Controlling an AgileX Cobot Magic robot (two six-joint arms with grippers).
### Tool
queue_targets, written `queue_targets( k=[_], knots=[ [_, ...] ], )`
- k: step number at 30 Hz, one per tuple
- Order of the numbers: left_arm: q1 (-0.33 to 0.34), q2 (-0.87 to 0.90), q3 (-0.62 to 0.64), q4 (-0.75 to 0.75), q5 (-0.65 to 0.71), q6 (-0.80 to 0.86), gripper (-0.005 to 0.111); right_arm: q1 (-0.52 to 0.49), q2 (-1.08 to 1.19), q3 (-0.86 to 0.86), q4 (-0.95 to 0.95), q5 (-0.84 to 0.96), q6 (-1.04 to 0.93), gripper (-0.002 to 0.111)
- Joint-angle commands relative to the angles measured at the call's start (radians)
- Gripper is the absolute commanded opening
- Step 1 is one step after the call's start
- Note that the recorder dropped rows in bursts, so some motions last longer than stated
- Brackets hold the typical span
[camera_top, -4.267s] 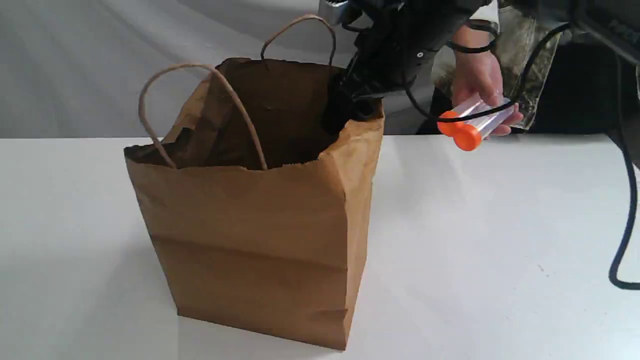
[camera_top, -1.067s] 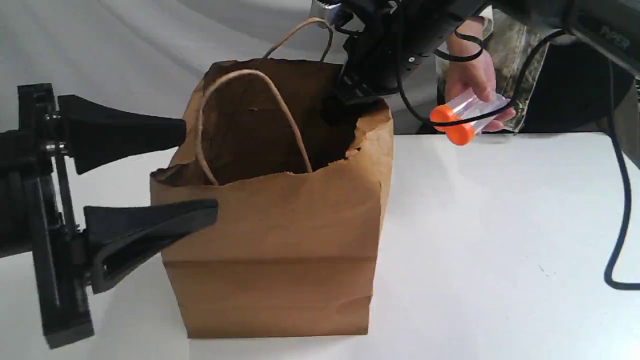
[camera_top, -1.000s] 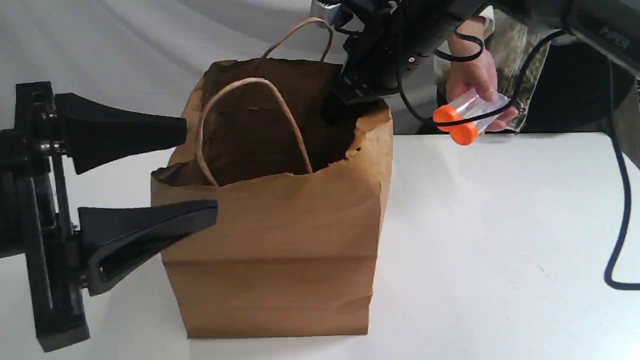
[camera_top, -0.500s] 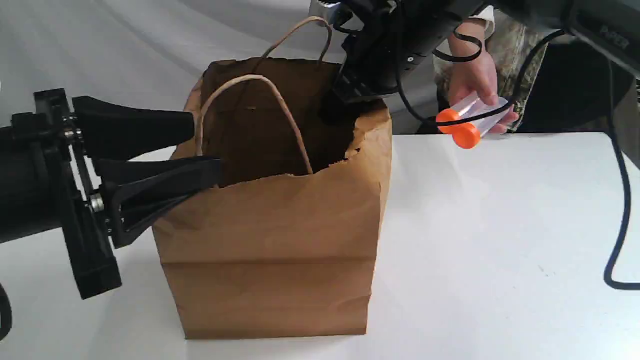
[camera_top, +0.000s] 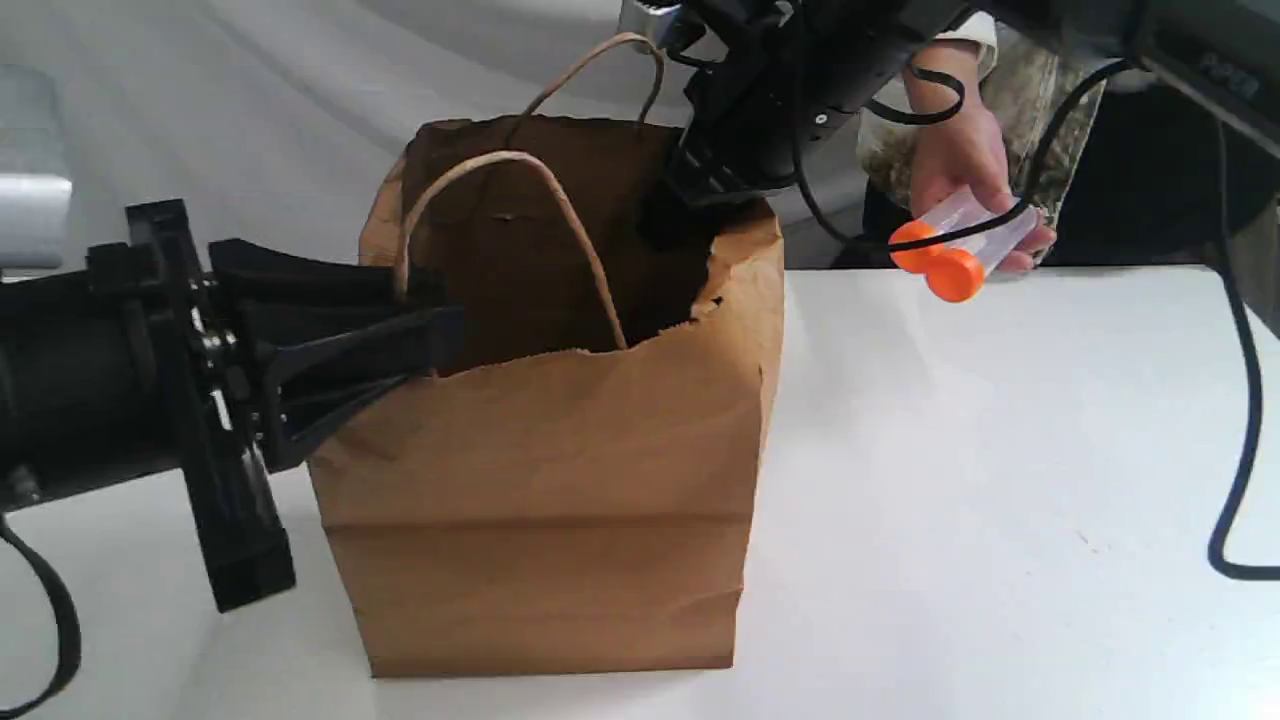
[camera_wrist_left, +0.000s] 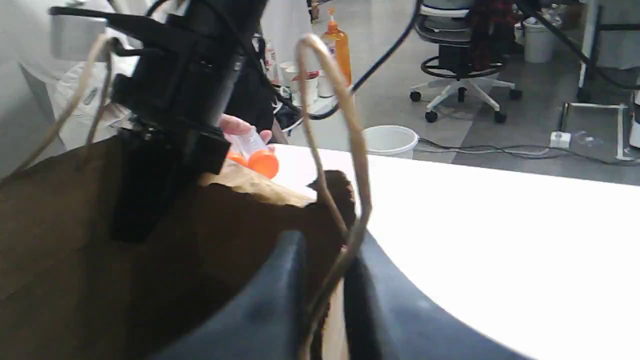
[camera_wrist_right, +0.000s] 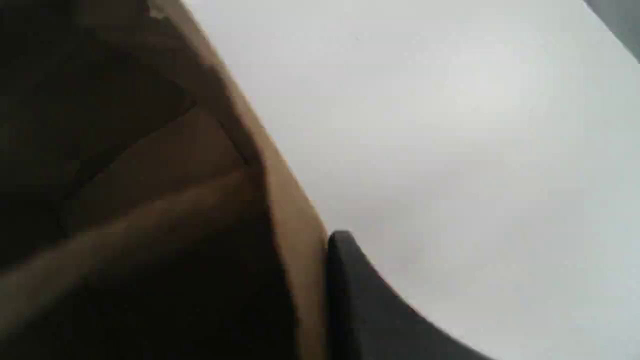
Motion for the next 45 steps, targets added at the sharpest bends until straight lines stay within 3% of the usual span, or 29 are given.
queue_targets(
  k=[1, 5, 14, 17, 27, 45],
  knots=[
    [-0.076, 0.002, -0.018, -0.058, 0.165, -0.008, 0.0, -0.001, -0.002, -0.003, 0.016, -0.001, -0.001, 0.0],
    [-0.128, 0.002, -0.075, 0.008, 0.351, -0.149, 0.0, -0.001, -0.002, -0.003, 0.013, -0.001, 0.024, 0.0],
    [-0.163, 0.002, -0.375, 0.42, 0.399, -0.657, 0.0, -0.001, -0.002, -0.003, -0.149, -0.001, 0.317, 0.0],
    [-0.163, 0.008, -0.468, 0.494, 0.429, -0.767, 0.0, -0.001, -0.002, -0.003, -0.208, -0.001, 0.38, 0.0],
    [-0.163, 0.151, -0.619, 0.494, 0.425, -0.77, 0.0, -0.001, 0.032, -0.003, -0.251, -0.001, 0.399, 0.0],
    [-0.163, 0.249, -0.668, 0.494, 0.44, -0.754, 0.0, -0.061, 0.095, -0.003, -0.289, -0.001, 0.39, 0.0]
  ],
)
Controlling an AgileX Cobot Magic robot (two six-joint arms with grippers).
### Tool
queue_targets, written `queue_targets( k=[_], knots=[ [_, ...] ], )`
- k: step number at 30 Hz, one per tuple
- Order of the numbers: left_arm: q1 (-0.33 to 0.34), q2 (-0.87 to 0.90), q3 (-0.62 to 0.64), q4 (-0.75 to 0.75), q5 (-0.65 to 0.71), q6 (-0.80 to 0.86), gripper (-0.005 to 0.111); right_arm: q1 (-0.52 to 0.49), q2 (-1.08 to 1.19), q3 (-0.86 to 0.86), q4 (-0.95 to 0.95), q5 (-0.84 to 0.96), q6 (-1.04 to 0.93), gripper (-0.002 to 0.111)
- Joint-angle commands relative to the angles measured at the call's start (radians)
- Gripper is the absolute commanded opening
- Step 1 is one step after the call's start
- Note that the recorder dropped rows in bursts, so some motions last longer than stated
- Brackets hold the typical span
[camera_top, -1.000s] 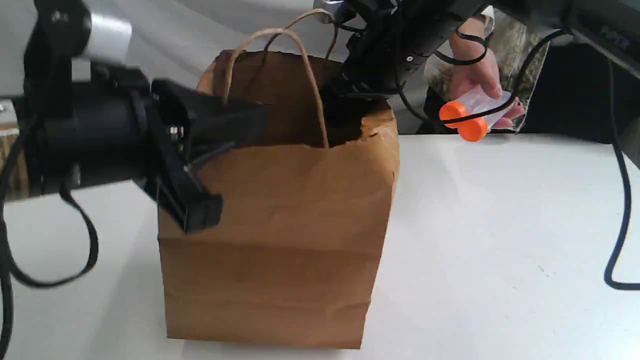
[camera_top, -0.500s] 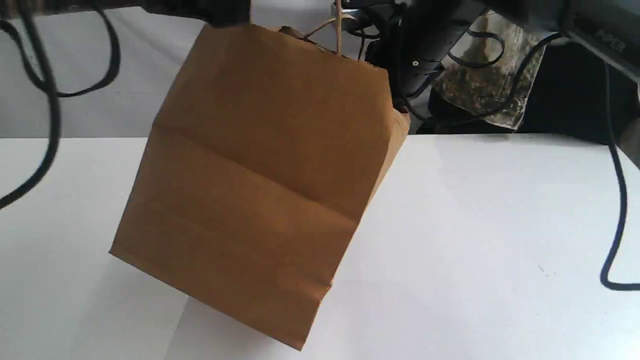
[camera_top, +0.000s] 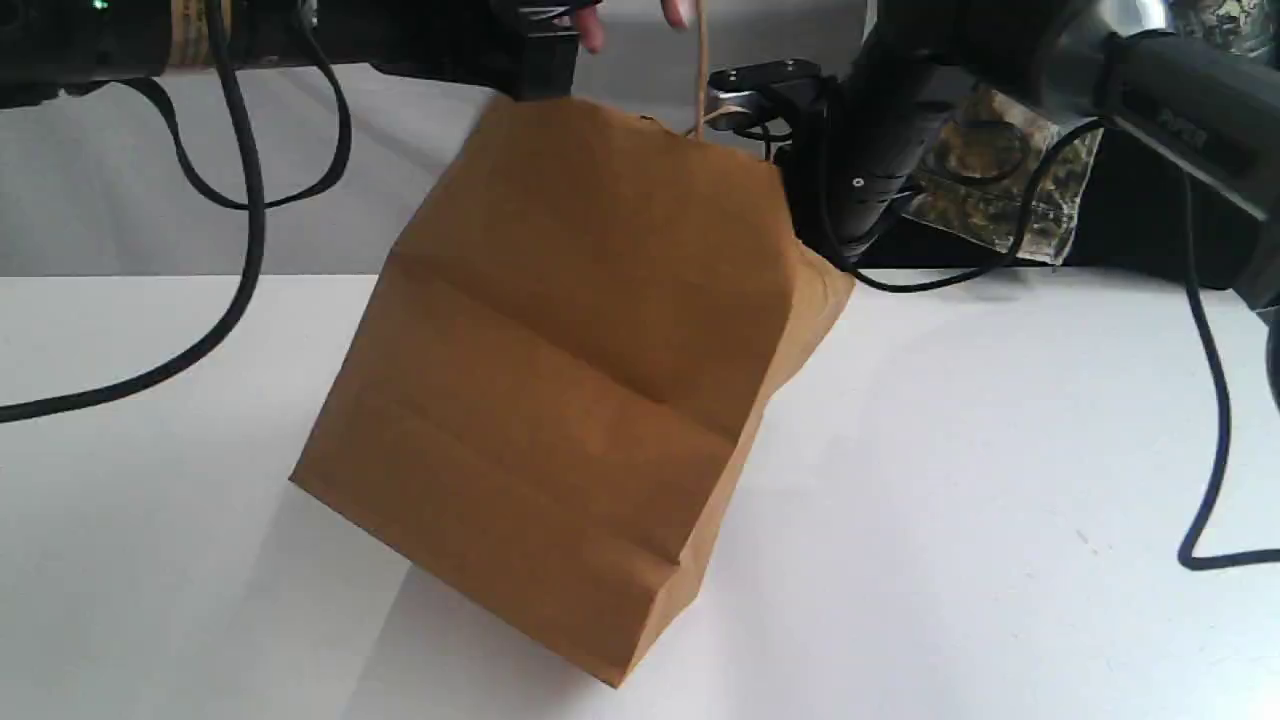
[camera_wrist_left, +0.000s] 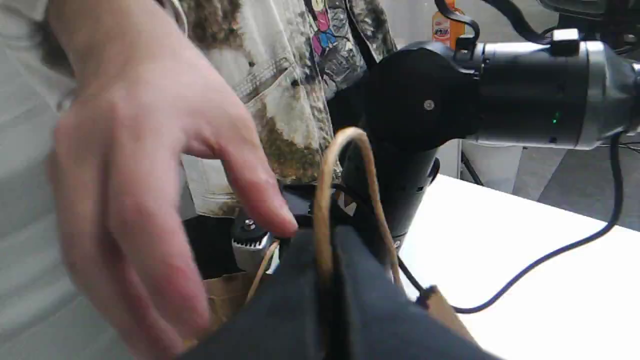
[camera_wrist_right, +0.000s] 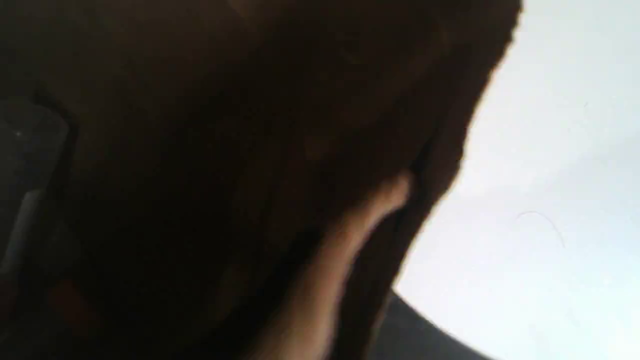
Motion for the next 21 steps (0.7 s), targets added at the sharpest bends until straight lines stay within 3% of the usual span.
queue_targets(
  k=[1, 6, 12, 21],
  knots=[
    [-0.005, -0.002, -0.012, -0.012, 0.011, -0.001, 0.0, -0.01, 0.004, -0.003, -0.024, -0.005, -0.012, 0.0],
    [-0.005, -0.008, 0.018, -0.012, -0.011, -0.001, 0.0, -0.01, -0.008, -0.009, -0.023, -0.027, -0.04, 0.0],
    [-0.005, -0.052, 0.168, -0.012, -0.002, 0.069, 0.0, -0.01, -0.075, -0.009, -0.007, -0.097, -0.05, 0.0],
    [-0.005, -0.186, 0.358, -0.021, -0.002, 0.137, 0.0, -0.008, -0.136, -0.009, 0.215, -0.139, -0.088, 0.0]
  ],
)
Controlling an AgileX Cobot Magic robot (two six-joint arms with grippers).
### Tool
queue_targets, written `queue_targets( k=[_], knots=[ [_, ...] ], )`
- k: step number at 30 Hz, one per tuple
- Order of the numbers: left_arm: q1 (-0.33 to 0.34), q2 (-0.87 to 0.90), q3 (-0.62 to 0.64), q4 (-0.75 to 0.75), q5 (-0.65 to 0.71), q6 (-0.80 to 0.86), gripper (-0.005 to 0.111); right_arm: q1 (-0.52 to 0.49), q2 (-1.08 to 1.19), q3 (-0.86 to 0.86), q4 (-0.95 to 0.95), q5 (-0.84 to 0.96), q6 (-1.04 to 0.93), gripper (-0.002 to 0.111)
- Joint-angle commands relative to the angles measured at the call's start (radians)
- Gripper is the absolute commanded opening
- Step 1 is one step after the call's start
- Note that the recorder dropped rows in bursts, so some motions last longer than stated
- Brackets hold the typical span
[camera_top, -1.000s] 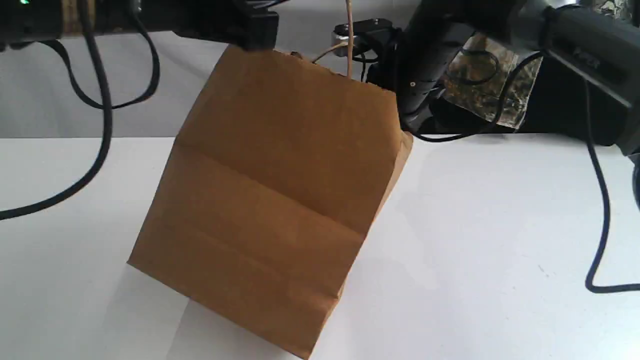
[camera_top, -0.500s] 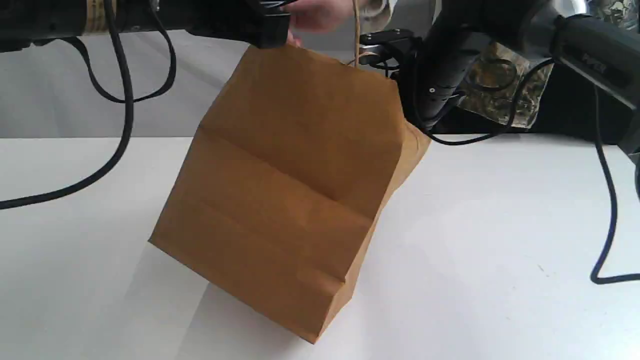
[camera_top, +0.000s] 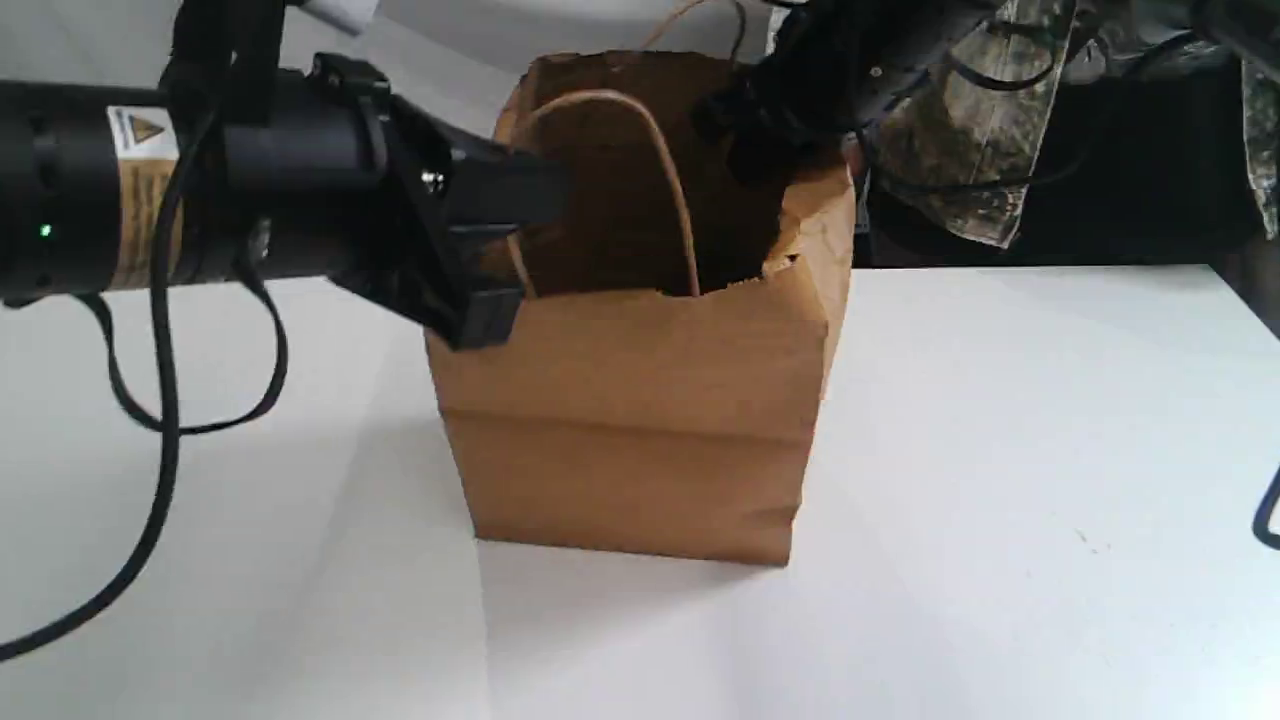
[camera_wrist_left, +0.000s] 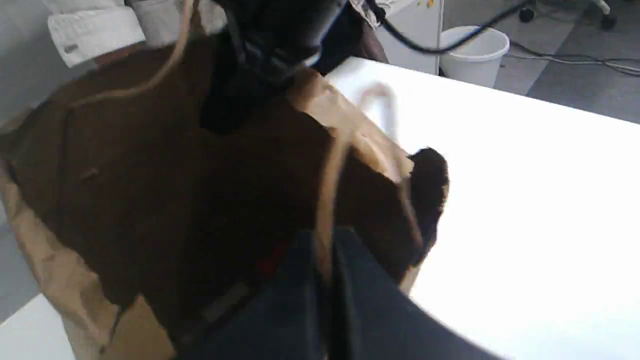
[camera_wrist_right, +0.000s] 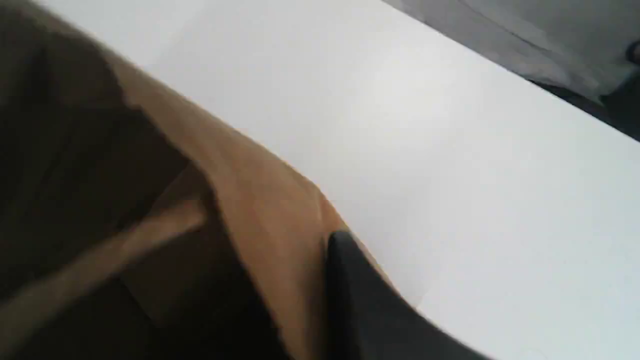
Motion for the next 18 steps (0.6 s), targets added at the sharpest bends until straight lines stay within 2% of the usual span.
queue_targets(
  k=[1, 4, 7, 9, 12, 16, 18],
  knots=[
    [-0.005, -0.073, 0.073, -0.049, 0.0, 0.099, 0.0, -0.003, -0.01, -0.005, 0.051, -0.006, -0.019, 0.0],
    [-0.005, -0.112, 0.118, -0.147, 0.018, 0.238, 0.0, -0.003, -0.001, -0.005, 0.051, -0.006, -0.019, 0.0],
    [-0.005, -0.123, 0.123, -0.221, 0.036, 0.291, 0.0, -0.003, -0.001, -0.005, 0.052, -0.013, -0.019, 0.001],
    [-0.005, -0.123, 0.113, -0.251, 0.036, 0.326, 0.0, -0.003, -0.001, -0.005, 0.078, -0.016, -0.021, 0.009],
    [-0.005, -0.123, 0.104, -0.254, 0.036, 0.351, 0.005, -0.003, -0.001, -0.005, 0.101, -0.016, -0.048, 0.034],
    [-0.005, -0.123, 0.101, -0.251, 0.036, 0.402, 0.024, -0.003, -0.001, -0.005, 0.104, -0.017, -0.092, 0.072],
    [-0.005, -0.123, 0.101, -0.251, 0.036, 0.413, 0.034, -0.003, -0.001, -0.005, 0.102, -0.019, -0.118, 0.079]
  ],
)
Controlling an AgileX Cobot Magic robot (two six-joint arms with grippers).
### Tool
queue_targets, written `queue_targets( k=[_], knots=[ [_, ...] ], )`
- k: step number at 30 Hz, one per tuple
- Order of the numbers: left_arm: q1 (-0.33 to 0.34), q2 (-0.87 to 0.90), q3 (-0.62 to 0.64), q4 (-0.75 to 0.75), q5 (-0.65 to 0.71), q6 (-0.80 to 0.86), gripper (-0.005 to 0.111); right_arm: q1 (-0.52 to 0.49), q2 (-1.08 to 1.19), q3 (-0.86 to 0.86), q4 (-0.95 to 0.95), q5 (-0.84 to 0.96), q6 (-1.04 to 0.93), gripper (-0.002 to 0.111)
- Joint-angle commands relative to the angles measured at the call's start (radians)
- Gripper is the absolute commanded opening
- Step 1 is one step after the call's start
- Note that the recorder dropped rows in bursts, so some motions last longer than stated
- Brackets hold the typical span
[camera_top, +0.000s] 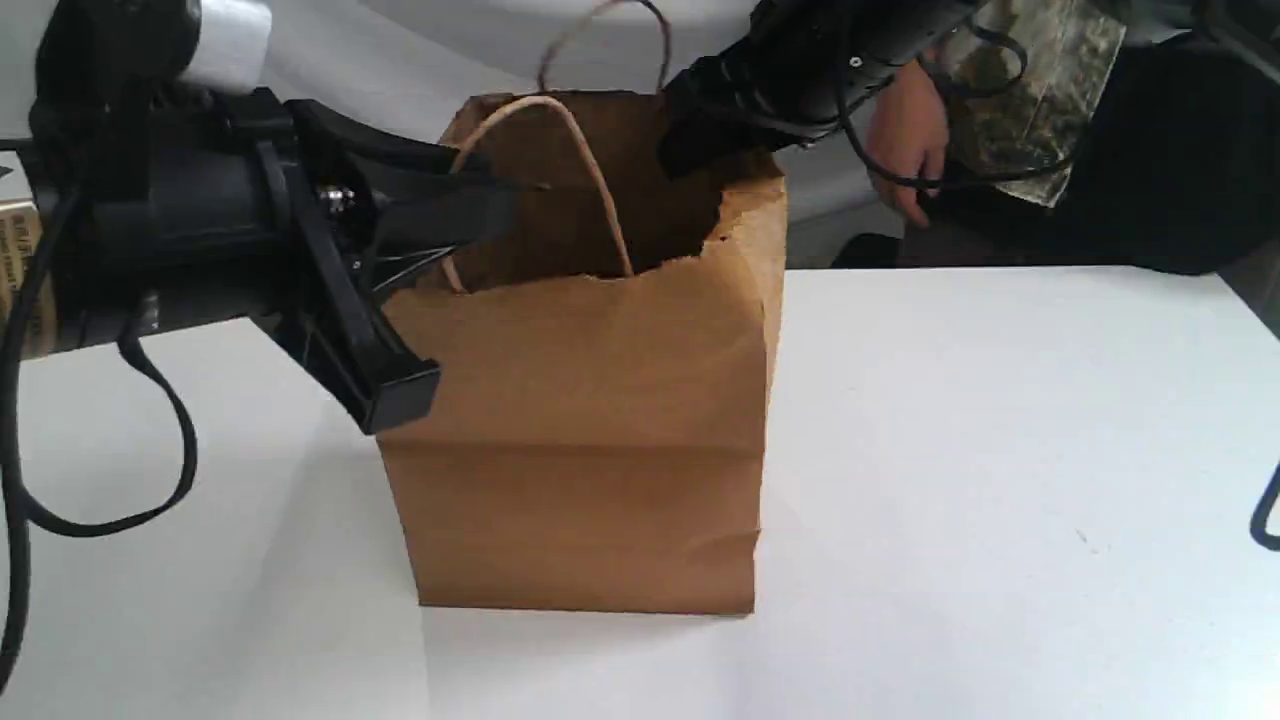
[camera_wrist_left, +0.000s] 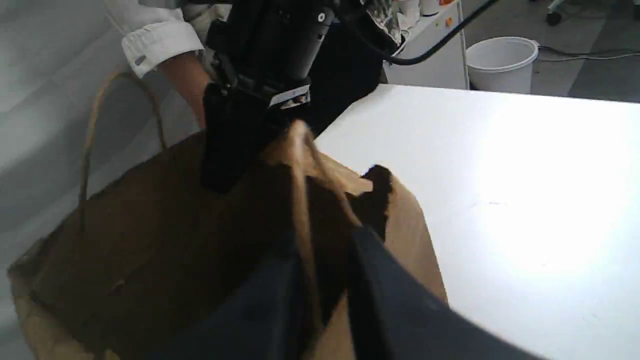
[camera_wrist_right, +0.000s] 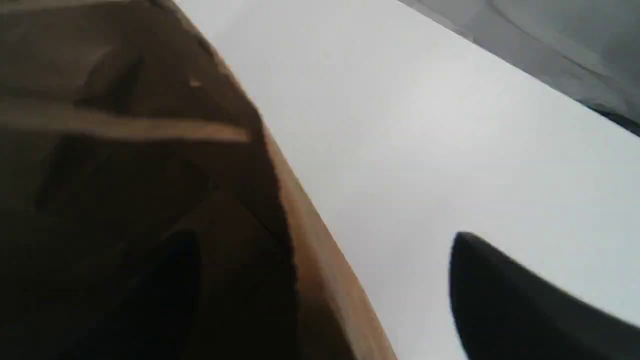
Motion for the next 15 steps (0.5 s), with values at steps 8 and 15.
queue_targets(
  k=[8, 15],
  knots=[
    [-0.005, -0.009, -0.007, -0.13, 0.053, 0.155, 0.076, -0.003, -0.044, -0.005, 0.009, -0.061, -0.146, 0.079],
    [-0.005, -0.045, -0.007, -0.132, 0.008, 0.161, 0.078, -0.005, -0.129, -0.005, 0.007, -0.056, -0.186, 0.079]
  ],
)
